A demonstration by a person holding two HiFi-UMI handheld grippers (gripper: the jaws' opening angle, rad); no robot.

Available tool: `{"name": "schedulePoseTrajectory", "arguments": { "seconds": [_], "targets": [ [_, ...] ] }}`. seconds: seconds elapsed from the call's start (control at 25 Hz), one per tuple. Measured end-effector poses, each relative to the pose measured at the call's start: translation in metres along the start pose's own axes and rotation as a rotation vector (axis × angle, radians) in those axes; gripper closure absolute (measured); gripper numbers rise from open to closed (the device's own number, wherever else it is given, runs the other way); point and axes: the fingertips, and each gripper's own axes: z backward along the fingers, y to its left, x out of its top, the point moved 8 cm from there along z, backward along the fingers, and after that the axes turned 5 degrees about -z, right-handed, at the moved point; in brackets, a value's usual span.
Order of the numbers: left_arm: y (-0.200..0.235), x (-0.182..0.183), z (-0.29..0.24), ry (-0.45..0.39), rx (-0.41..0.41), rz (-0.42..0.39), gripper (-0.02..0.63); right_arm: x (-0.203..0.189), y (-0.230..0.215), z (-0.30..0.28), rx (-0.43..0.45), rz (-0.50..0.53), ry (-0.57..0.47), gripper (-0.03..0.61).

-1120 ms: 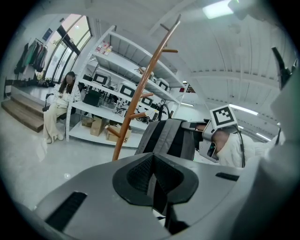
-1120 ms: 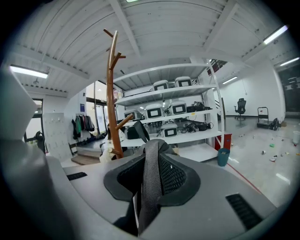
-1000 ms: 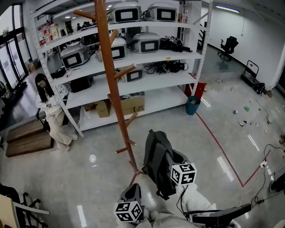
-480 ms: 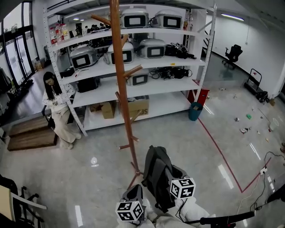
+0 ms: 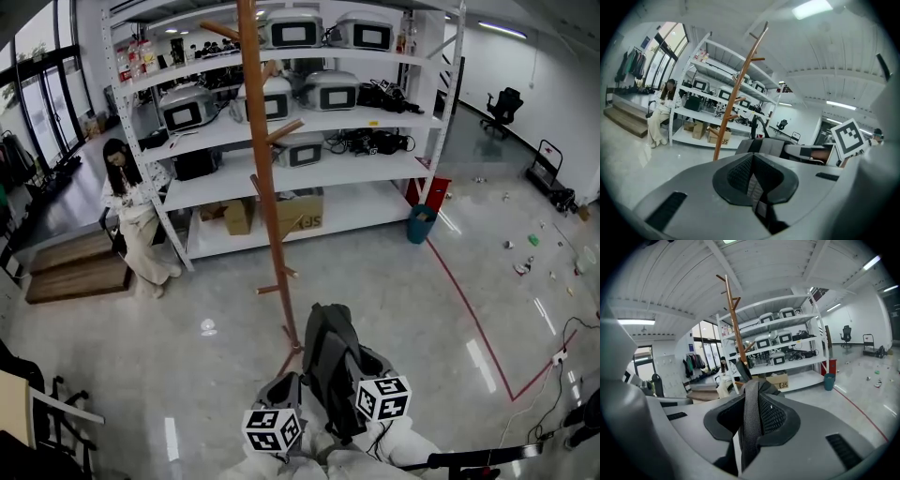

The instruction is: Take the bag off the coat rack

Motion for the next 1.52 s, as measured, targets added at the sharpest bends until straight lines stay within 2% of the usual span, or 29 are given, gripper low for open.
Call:
{"name": "schedulePoseTrajectory", "arguments": {
  "seconds": [0.16, 0.28, 0.48, 0.96, 1.52],
  "targets": [
    [0.003, 0.021, 0.002, -0.064, 0.014, 0.013, 0.612, 0.001, 0.016, 0.008, 0.014, 0.018, -0.008, 0.492],
    [0.003, 0.021, 0.010, -0.076, 0.001, 0.022, 0.612, -0.006, 0.029, 0.018, 0.007, 0.022, -0.016, 0.492],
    [0.006, 0.022, 0.026, -0.093, -0.024, -0.015, 0.612, -0.011, 0.047, 0.029, -0.008, 0.028, -0.036, 0.492],
    [0.013, 0.009, 0.039, -0.086, -0.028, 0.035, 0.612, -0.035, 0.063, 0.051, -0.041, -0.014, -0.010, 0.492],
    [0.009, 0.015, 0.041, -0.112, -0.027, 0.044, 0.612, -0.026, 0.061, 0.054, -0.043, 0.013, -0.034, 0.492]
  ]
}}
